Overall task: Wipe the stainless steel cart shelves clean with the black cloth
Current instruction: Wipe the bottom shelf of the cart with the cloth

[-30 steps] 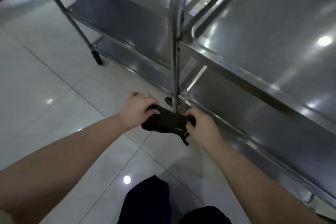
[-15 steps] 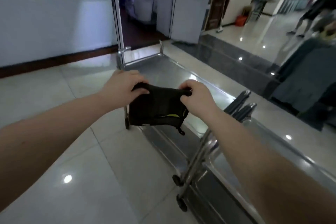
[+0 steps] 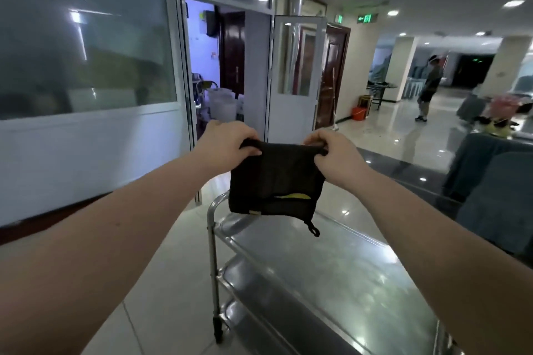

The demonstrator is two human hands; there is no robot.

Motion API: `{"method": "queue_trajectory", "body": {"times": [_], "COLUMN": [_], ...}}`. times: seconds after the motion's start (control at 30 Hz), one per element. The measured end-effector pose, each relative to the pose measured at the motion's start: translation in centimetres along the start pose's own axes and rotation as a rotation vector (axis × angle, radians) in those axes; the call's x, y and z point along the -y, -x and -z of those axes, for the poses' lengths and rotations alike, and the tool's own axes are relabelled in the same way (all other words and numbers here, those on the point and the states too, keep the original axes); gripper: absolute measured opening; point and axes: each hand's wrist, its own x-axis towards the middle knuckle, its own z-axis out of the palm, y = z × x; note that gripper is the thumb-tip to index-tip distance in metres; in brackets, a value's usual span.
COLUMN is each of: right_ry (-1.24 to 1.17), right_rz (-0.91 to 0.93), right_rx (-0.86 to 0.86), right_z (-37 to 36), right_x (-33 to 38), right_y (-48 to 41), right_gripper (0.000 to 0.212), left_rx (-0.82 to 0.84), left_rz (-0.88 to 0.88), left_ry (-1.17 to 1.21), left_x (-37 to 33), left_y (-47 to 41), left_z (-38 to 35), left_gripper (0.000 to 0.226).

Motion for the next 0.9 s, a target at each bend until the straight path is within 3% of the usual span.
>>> {"method": "queue_trajectory", "body": {"times": [0.2,0.47,0.63,0.9], "right_ry": [0.063,0.101,0.162,0.229], "right_rz": [0.053,0.072,-0.032,-0.273], "right_rx": [-0.09,-0.121,-0.069,-0.152], "right_z": [-2.0,-7.0,-12.7,-24.3], "right_x": [-2.5,-6.4,-11.0,-19.4], "right_y": [-12.3,-27.1,-32.9,-40.3], "right_gripper": [0.034,0.037,0.034,0.035], "left_rx": [-0.088,0.002,0.109,0.258], "left_rz": [-0.055,-0.006,-0.103,-0.323], "left_ry": [0.023,0.038,0.057,0.182], "left_x": [7.0,16.0,22.5,32.7], "left_y": [-10.1,-20.6,-25.6,-33.7], "left_z": [-3.6,-10.3,-18.1,-32.8], "left_gripper": [0.021,0.025,0.023,0.025]}}
